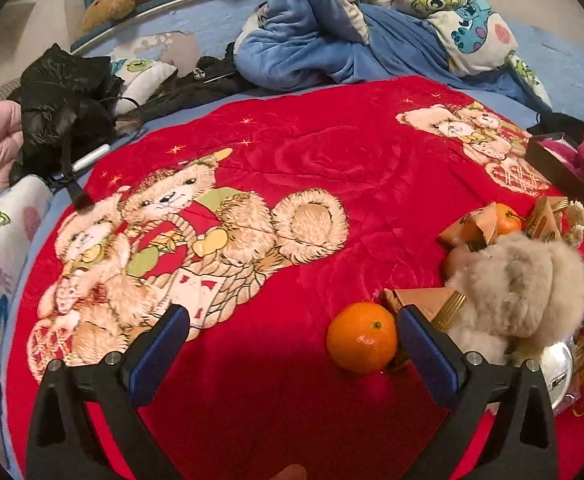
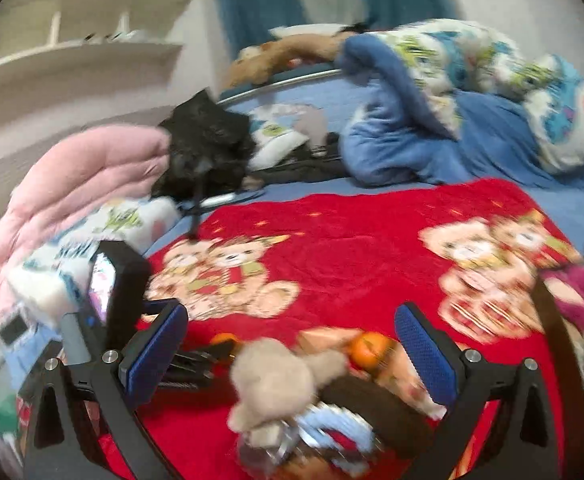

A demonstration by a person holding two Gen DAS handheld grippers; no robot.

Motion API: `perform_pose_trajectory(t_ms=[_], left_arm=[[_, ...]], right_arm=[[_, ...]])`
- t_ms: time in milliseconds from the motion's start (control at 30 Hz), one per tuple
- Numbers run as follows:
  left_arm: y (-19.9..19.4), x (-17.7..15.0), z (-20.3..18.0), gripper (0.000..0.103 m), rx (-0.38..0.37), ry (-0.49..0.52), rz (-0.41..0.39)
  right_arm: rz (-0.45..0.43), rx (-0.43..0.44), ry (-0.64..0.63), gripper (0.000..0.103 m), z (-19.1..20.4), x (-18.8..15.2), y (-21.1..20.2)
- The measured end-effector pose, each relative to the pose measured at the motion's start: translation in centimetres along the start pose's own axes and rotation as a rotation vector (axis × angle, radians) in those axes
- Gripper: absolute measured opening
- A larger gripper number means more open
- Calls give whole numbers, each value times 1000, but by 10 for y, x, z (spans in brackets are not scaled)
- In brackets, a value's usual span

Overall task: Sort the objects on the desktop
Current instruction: 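Move both tools back toward the remaining items on the blanket, then grasp the beige plush toy with the right tool while the left tool grasps the orange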

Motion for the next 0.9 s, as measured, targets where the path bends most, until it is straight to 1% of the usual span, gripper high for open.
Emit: perform_pose_trajectory(t_ms=[67, 100, 200, 300, 333, 400, 467, 500, 700, 833, 900], left_arm=[[1, -1, 0, 103, -3, -8, -3], [2, -1, 0, 103, -6, -10, -4], [6, -3, -2, 103, -23, -9, 0], [13, -6, 0, 103, -41, -21, 26], [16, -7, 2, 103, -49, -36, 38], [22, -10, 8, 103, -84, -88, 63], [26, -12, 13, 103, -116, -132, 73], [26, -12, 13, 103, -117, -132, 71], [31, -15, 7, 103, -63, -89, 90], [37, -17, 1, 103, -1, -34, 121], [36, -18, 2, 103, 5, -28, 118]], right_arm=[[15, 26, -64, 103, 14, -5, 11], [17, 27, -76, 103, 16, -8, 15], [36, 51, -64, 103, 16, -21, 25], [62, 63, -48, 103, 7, -32, 33], [64, 72, -39, 103, 6, -34, 33], [72, 116, -9, 103, 6, -37, 34], [77, 123, -24, 103, 11, -40, 34], [77, 120, -37, 103, 14, -41, 35], [101, 99, -132, 103, 38, -51, 46], [119, 75, -131, 103, 37, -56, 52], [118, 67, -119, 102, 34, -56, 53]])
Point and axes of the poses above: each gripper's, at about its wrist camera, not at the fingertips, and y roughly the way its jaws point, z to its left, x to its top, the point moved 6 cm from there along y, roughly the way its jaws point, and after that the axes turned 13 degrees about -x, right-handed, at the moved point
